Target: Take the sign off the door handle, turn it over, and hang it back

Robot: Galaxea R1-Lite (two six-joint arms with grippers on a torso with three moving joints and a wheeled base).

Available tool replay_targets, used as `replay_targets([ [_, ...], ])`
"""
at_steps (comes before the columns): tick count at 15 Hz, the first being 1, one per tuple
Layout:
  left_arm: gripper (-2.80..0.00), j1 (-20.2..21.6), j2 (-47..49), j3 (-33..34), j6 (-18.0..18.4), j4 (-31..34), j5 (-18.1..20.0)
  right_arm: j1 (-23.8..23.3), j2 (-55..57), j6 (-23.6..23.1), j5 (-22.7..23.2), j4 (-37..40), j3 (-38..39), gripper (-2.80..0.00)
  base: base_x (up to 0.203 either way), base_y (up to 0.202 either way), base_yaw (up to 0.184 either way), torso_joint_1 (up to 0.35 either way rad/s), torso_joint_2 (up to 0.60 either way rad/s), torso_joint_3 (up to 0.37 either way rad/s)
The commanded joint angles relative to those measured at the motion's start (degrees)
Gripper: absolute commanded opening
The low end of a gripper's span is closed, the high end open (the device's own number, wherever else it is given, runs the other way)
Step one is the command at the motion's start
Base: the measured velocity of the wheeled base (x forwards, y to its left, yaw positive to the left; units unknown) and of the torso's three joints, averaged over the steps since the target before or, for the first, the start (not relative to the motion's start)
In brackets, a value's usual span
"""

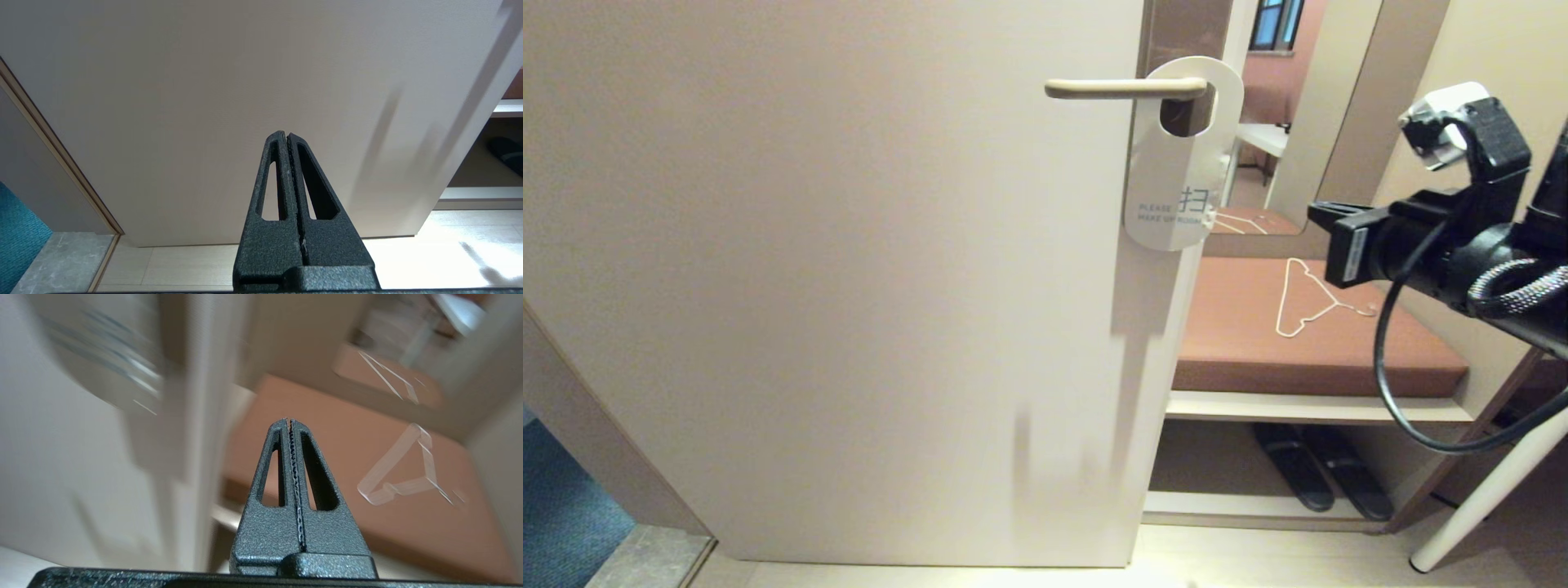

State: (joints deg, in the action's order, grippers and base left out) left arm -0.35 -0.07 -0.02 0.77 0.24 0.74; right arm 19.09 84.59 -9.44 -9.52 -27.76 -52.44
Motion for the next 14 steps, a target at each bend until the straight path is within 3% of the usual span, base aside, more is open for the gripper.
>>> replay_targets([
  [1,-2.80,0.00,0.07,0.00,0.02,0.02,0.05,-3.48,-5.35,-0.21,0.14,0.42,3.31,-2.80,0.000,0.000,0.000,0.000,0.00,0.000],
  [5,-2.80,0.00,0.07,0.00,0.02,0.02,0.05,-9.55,-16.27,-0.38,0.29,0.99,15.54,-2.80,0.000,0.000,0.000,0.000,0.00,0.000],
  [11,-2.80,0.00,0.07,-0.04,0.02,0.02,0.05,-12.44,-35.14,-0.04,0.45,1.05,34.97,-2.80,0.000,0.000,0.000,0.000,0.00,0.000],
  [14,-2.80,0.00,0.07,-0.05,0.02,0.02,0.03,-13.64,-46.00,1.98,4.36,1.00,42.34,-2.80,0.000,0.000,0.000,0.000,0.00,0.000],
])
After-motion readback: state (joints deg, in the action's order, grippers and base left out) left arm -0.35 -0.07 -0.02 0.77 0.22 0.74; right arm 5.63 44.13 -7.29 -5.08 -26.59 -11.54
